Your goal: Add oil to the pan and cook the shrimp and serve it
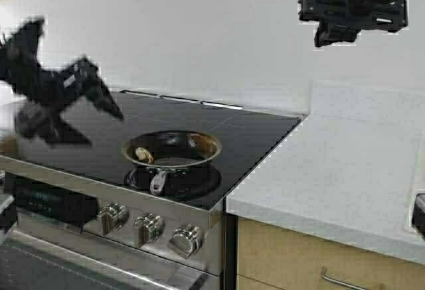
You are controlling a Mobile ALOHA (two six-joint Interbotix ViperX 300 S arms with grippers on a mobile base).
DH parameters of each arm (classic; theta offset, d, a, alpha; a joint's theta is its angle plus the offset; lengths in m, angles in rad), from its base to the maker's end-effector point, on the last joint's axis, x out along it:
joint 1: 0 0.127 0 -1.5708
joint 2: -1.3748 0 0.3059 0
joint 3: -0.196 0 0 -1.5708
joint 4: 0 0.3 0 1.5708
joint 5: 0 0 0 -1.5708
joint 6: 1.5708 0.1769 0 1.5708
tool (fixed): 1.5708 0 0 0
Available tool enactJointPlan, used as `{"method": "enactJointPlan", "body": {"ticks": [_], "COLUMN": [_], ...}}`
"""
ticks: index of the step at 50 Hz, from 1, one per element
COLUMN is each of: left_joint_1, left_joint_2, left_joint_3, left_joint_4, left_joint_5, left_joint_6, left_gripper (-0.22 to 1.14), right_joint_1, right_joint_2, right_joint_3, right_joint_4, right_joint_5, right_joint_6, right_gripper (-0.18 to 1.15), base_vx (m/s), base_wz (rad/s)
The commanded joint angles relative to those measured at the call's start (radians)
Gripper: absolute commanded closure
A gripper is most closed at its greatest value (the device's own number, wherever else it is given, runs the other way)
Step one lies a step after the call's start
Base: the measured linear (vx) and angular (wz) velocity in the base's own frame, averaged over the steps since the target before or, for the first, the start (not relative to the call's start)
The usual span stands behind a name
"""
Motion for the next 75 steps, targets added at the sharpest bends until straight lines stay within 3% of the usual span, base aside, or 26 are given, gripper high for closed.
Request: {"method": "enactJointPlan", "body": {"ticks": [1,22,33,54,75], "left_joint_1": [0.000,0.000,-0.041,-0.202,-0.224], "left_joint_2": [0.109,0.456,0.592,0.701,0.719], "left_joint_3": [-0.038,-0.195,-0.285,-0.474,-0.522], "left_joint_4": [-0.034,-0.067,-0.069,-0.196,-0.201], "left_joint_5": [-0.101,-0.420,-0.548,-0.572,-0.618], "left_joint_6": [0.006,-0.014,-0.114,-0.204,-0.337], "left_gripper": [-0.10,-0.10,-0.10,-0.10,-0.06], "right_joint_1": [0.003,0.000,0.003,0.003,0.000], "right_joint_2": [-0.020,-0.028,-0.029,-0.032,-0.031], "right_joint_3": [-0.021,-0.026,-0.029,-0.029,-0.029], "right_joint_4": [0.002,0.000,0.000,0.000,0.000], "right_joint_5": [-0.002,0.003,0.003,0.003,0.003], "right_joint_6": [0.000,0.000,-0.002,-0.002,0.000], "right_gripper": [0.92,0.92,0.92,0.92,0.92], "base_vx": [0.00,0.00,0.00,0.00,0.00], "base_wz": [0.00,0.00,0.00,0.00,0.00]}}
